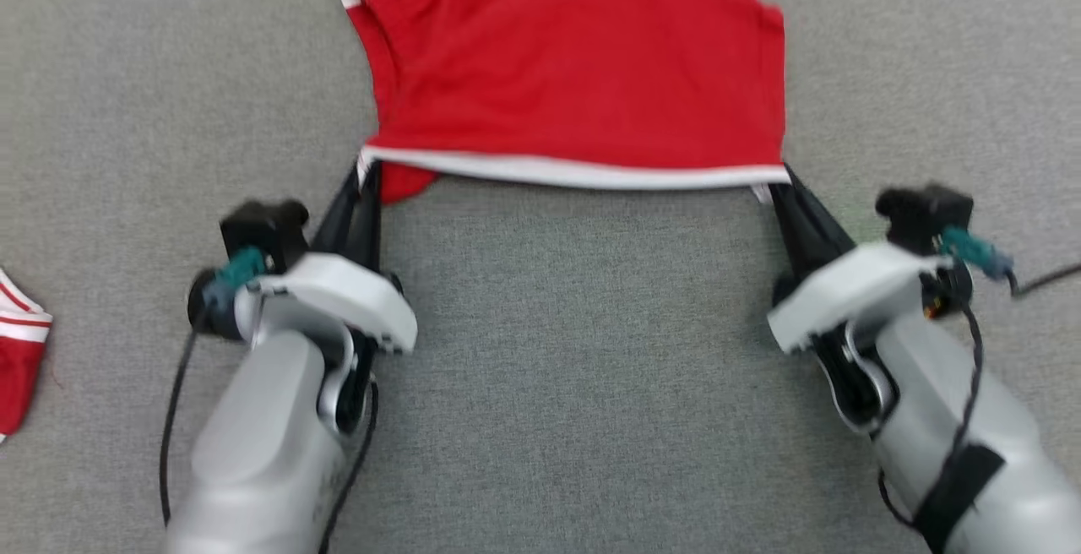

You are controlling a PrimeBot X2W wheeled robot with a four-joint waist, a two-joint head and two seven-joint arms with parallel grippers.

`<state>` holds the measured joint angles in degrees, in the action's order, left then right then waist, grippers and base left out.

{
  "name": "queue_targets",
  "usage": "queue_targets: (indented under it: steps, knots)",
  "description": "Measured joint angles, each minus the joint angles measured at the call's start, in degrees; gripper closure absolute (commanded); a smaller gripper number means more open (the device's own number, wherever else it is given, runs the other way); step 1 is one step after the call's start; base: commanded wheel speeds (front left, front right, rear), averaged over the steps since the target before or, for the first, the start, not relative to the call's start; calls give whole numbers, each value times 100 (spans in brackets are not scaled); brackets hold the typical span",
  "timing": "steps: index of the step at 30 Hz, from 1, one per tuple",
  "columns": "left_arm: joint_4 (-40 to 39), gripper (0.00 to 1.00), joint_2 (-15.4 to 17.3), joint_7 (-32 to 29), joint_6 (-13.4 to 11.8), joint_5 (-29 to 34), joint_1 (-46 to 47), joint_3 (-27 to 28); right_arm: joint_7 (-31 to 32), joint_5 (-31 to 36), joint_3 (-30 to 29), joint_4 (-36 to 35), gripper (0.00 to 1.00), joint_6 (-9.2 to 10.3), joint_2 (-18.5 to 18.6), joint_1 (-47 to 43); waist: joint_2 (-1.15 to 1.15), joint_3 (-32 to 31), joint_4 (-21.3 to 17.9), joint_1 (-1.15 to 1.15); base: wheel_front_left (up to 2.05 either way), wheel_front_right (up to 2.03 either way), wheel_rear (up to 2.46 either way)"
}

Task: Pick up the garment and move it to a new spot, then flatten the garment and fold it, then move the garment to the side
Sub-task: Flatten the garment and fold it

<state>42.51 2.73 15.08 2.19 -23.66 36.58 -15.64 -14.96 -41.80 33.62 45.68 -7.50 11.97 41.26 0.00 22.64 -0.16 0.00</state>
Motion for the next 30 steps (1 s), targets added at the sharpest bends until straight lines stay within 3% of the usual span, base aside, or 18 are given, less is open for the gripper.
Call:
queue_targets:
  steps: [6, 15, 30]
  knots:
    - [-855, 100, -10, 0, -24, 193, -1218, -27, 1, 363, -582, -853, 100, -1, 265, -1419, 0, -510, 25, 0, 0, 0, 0]
    - [-1827, 100, 69, 0, -145, 447, -2855, -3, 167, 895, -1213, -2112, 100, -8, 257, -3225, 0, -1225, -18, 0, 0, 0, 0]
    - [-4076, 100, 466, -1045, -638, 408, -4647, -118, 2004, 1860, -2546, -4748, 100, -7, -537, -5764, 0, -1826, -62, 0, 0, 0, 0]
